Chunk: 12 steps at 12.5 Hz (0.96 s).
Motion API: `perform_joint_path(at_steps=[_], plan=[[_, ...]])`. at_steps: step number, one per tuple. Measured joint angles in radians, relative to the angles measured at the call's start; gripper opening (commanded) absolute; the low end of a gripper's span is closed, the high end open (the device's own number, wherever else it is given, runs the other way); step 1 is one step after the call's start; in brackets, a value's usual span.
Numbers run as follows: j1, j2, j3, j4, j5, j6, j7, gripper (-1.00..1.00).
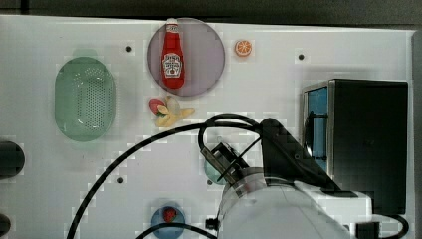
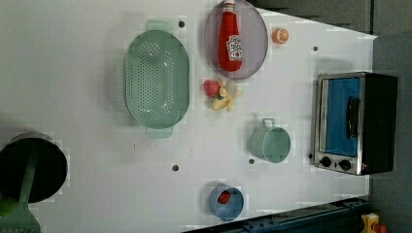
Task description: Flap open oven.
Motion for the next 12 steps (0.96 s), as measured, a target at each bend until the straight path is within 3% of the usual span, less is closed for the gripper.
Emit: perform_joint_path(at_steps=[3,4,9,12], plan=[[0.001,0.039,0.000,-0.021,0.000,0.010,0.000,-0.57],[0.001,0.053,-0.001,-0.030,-0.002,0.006,0.000,-0.65],[0.001,0.087,-0.045,-0.098,0.000,0.016,-0.040,-0.65],[-0.008,0.090,-0.084,-0.137,-0.035,0.115,-0.178,-0.65]])
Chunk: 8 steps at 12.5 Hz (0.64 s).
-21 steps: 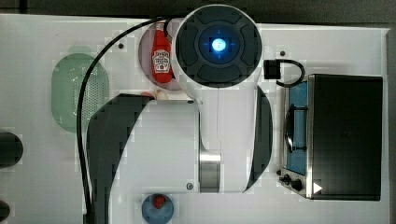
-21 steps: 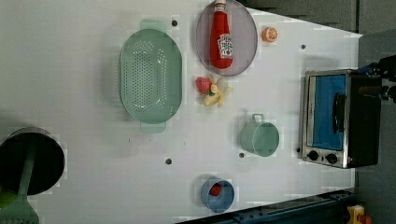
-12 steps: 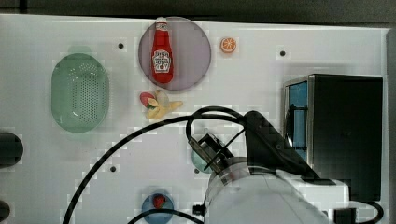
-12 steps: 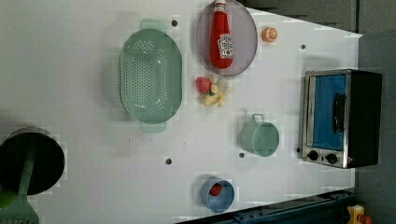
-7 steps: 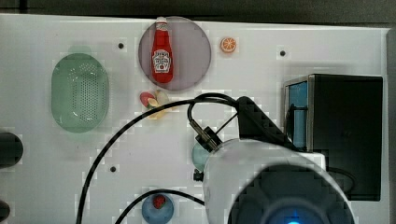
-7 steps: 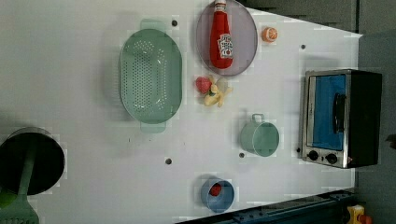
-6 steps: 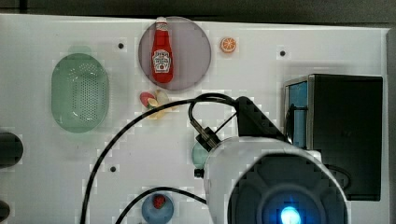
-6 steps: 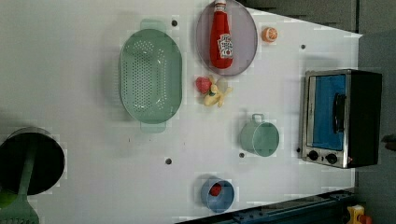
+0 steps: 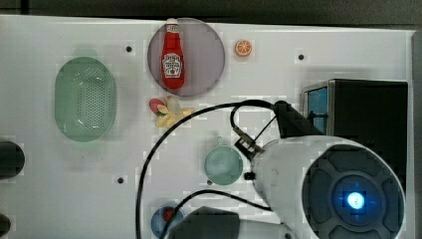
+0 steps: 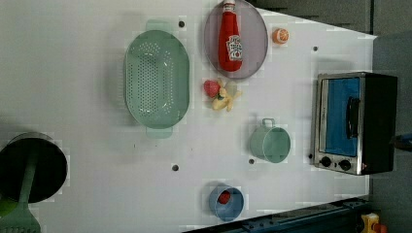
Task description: Flap open oven.
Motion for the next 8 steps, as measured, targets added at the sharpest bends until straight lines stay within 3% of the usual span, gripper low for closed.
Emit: perform_joint_path(at_steps=[8], plan=[[-0.008,0.064,-0.141,-0.162,-0.039,0.275,-0.476,-0.65]])
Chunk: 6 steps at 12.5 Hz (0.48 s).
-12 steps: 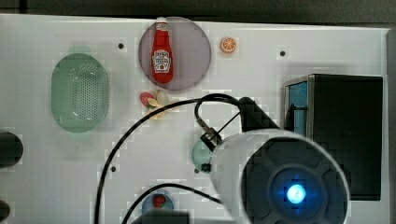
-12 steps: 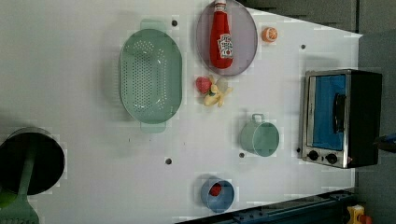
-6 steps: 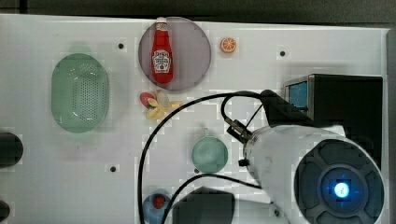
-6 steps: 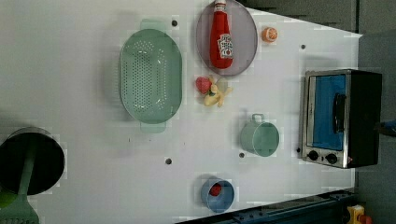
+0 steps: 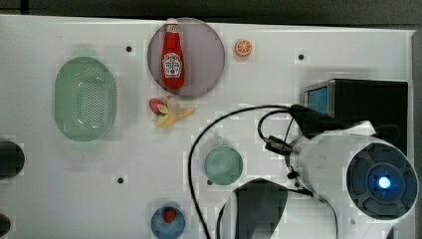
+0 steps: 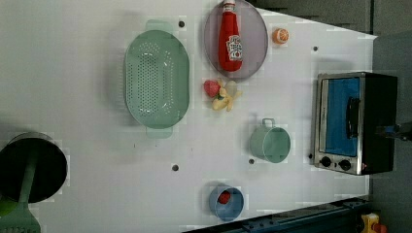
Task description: Flap open oven.
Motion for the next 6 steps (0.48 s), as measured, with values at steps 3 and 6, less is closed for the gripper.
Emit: perform_joint_path(at_steps=[3,6], plan=[[-0.004,0.058,-0.056,-0.018,0.001,0.084,-0.163,-0.65],[-0.003,0.130,-0.105,-0.018,-0.001,0.199,-0.271,-0.65]])
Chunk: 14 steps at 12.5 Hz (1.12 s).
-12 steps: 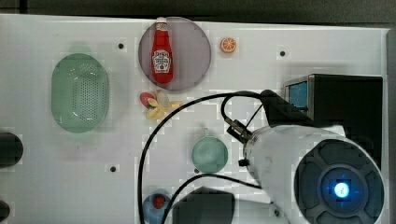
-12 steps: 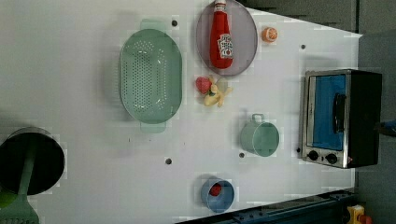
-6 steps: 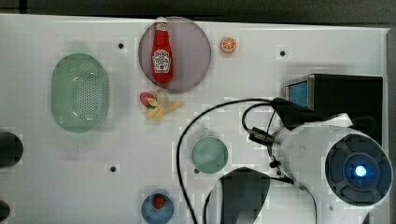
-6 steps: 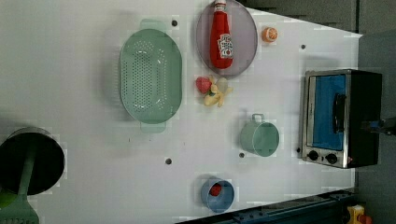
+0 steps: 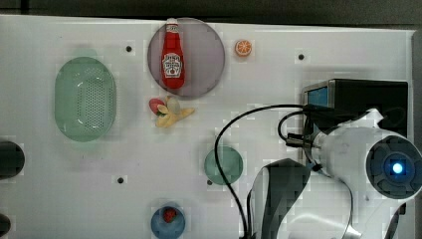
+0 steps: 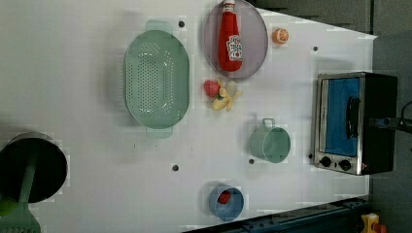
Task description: Flap open oven.
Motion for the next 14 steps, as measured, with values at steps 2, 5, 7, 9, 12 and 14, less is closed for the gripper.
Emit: perform_joint_path(at_steps=[2,5,7,9,12,14], plan=[[0.007,0.038,-0.050,-0.006,0.002,0.043,-0.025,-0.65],[-0.007,0.088,-0.087,-0.010,-0.014,0.106,-0.047,-0.65],[-0.019,0.127,-0.093,-0.008,-0.016,0.135,-0.052,-0.65],[-0.015,0.181,-0.098,-0.006,-0.016,0.176,-0.054,-0.65],[-0.009,0.263,-0.099,-0.006,-0.016,0.214,-0.057,-0.65],[-0.008,0.311,-0.093,-0.004,-0.012,0.249,-0.057,-0.65]])
